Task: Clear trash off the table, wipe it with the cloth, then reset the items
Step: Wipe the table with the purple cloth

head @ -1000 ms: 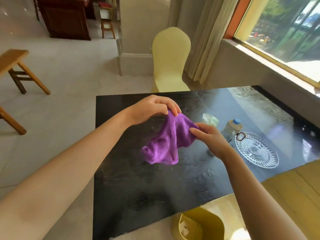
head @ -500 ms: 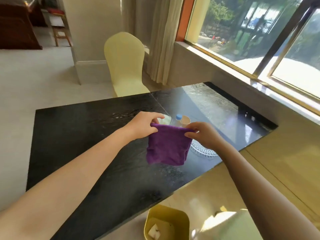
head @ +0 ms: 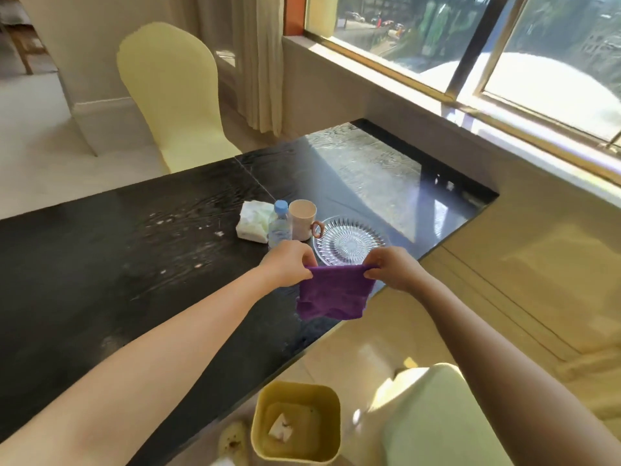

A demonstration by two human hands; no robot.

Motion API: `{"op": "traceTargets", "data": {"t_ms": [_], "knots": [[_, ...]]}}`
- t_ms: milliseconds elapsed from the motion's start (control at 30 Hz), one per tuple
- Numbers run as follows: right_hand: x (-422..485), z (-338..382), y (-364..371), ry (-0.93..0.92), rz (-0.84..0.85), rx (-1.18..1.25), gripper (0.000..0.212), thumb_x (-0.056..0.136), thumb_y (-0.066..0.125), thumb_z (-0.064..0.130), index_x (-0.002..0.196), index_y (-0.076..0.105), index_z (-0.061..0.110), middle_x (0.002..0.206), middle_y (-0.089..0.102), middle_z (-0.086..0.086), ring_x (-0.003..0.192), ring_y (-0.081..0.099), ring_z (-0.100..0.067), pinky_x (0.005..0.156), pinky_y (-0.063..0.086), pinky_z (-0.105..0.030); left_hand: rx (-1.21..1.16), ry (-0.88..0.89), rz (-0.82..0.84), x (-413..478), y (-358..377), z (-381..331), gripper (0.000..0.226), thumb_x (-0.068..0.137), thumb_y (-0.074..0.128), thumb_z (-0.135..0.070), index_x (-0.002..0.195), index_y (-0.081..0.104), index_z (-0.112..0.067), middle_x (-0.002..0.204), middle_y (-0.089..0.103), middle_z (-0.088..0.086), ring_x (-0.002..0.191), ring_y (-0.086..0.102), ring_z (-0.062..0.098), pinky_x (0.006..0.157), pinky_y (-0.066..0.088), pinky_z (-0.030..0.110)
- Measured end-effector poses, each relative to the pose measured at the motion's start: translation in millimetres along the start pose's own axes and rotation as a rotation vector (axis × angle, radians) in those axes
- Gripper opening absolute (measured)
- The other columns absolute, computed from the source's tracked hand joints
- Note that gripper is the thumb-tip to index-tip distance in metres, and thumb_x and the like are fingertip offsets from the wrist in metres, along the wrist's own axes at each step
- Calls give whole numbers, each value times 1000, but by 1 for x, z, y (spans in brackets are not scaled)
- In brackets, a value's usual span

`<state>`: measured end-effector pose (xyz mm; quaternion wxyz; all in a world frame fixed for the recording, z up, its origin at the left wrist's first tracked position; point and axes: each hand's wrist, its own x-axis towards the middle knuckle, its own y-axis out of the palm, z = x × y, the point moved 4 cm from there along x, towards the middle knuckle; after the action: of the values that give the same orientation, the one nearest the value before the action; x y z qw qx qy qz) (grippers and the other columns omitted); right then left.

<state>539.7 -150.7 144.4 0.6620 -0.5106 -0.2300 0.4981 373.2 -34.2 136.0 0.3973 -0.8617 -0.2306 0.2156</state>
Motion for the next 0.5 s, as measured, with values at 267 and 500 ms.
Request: {"op": "traceTargets", "data": {"t_ms": [267,500], "knots": [[19,-42,38,94,-101,110,10,79,67,13,88,70,11,92,70,-6,82,60,-20,71,46,-30,-24,14,-24,44,35,19,11,80,66,-15,90,69,-18,95,65,-1,87,59,15,80,53,39],[33,-61,72,261,-106,386,6,75,71,11,79,68,15,77,63,6,69,55,-4,62,43,-12,-101,62,2,68,55,56,12,81,66,-15,90,69,-21,90,59,-6,81,54,10,74,46,27]]}}
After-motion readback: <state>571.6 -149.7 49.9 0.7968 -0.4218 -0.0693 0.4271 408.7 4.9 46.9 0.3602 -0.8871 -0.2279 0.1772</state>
